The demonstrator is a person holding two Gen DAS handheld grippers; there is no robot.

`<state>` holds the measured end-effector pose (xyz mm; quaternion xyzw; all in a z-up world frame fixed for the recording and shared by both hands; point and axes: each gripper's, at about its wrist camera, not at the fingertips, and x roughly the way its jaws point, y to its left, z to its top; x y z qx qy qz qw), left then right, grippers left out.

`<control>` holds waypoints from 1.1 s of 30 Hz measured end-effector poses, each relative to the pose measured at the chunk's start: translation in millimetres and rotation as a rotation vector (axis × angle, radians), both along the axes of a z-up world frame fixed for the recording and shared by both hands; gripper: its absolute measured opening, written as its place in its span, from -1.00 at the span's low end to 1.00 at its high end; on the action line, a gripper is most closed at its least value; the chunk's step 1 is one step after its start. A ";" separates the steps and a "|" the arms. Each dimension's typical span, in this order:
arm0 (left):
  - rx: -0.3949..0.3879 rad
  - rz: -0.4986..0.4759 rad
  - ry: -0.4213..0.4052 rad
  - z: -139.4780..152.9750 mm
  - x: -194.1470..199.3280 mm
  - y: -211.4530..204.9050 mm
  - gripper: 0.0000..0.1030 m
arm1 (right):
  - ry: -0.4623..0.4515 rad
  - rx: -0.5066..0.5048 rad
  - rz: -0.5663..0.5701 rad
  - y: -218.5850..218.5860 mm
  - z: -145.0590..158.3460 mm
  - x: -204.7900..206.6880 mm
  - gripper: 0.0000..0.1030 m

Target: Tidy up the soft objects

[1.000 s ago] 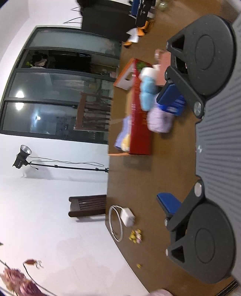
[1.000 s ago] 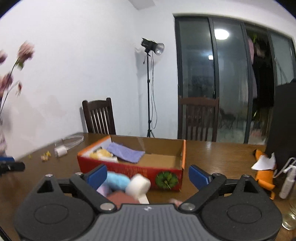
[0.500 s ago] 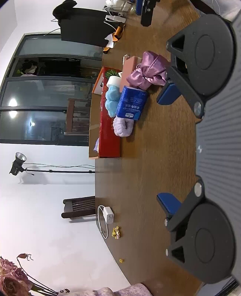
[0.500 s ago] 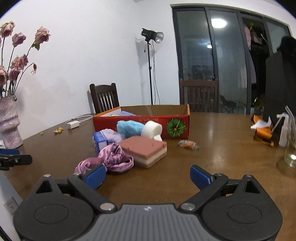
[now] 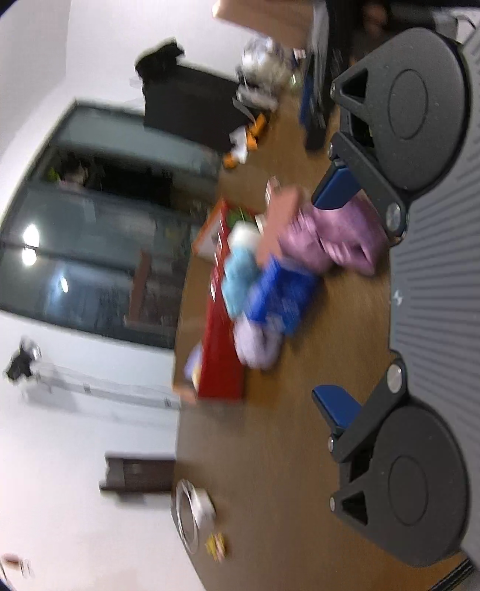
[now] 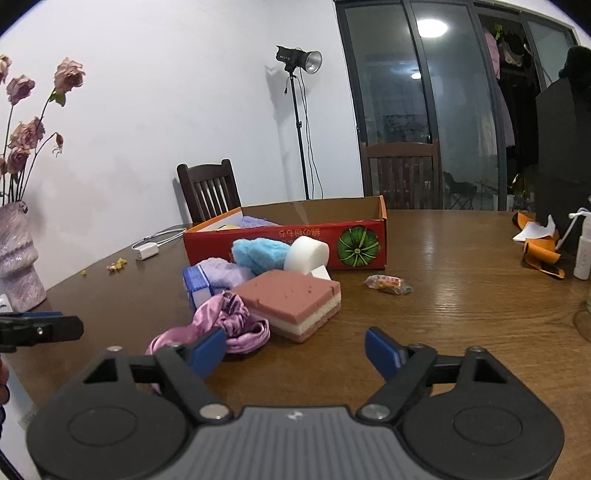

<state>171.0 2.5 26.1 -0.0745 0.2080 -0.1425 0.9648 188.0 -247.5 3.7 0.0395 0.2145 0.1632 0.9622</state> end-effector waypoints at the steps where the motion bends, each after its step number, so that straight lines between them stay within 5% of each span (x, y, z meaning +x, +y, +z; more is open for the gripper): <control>1: -0.006 -0.032 -0.009 0.2 4.8 -8.5 1.00 | 0.005 -0.002 0.002 1.2 0.6 3.9 0.43; 7: 0.043 -0.141 0.032 -15.7 34.2 -46.4 1.00 | 0.027 -0.027 0.005 4.5 6.4 25.2 0.35; 12: 0.112 -0.086 0.053 -30.9 43.0 -20.6 0.99 | 0.046 -0.029 0.015 11.2 7.9 41.3 0.35; 20: 0.005 0.114 0.105 -24.7 42.7 62.6 0.99 | 0.094 0.027 0.151 46.4 9.2 60.0 0.35; 27: -0.115 -0.016 0.086 -16.6 37.6 62.6 0.98 | 0.178 0.120 0.258 70.1 2.0 62.7 0.31; 30: -0.114 -0.045 0.109 -19.6 36.6 60.3 0.81 | 0.206 0.140 0.282 73.1 -3.7 58.0 0.27; 32: -0.100 -0.070 0.143 -24.5 35.4 55.2 0.33 | 0.215 0.138 0.282 73.9 -8.3 55.1 0.16; 33: -0.093 -0.082 0.163 -27.4 35.2 53.5 0.25 | 0.223 0.146 0.284 72.3 -10.0 54.1 0.13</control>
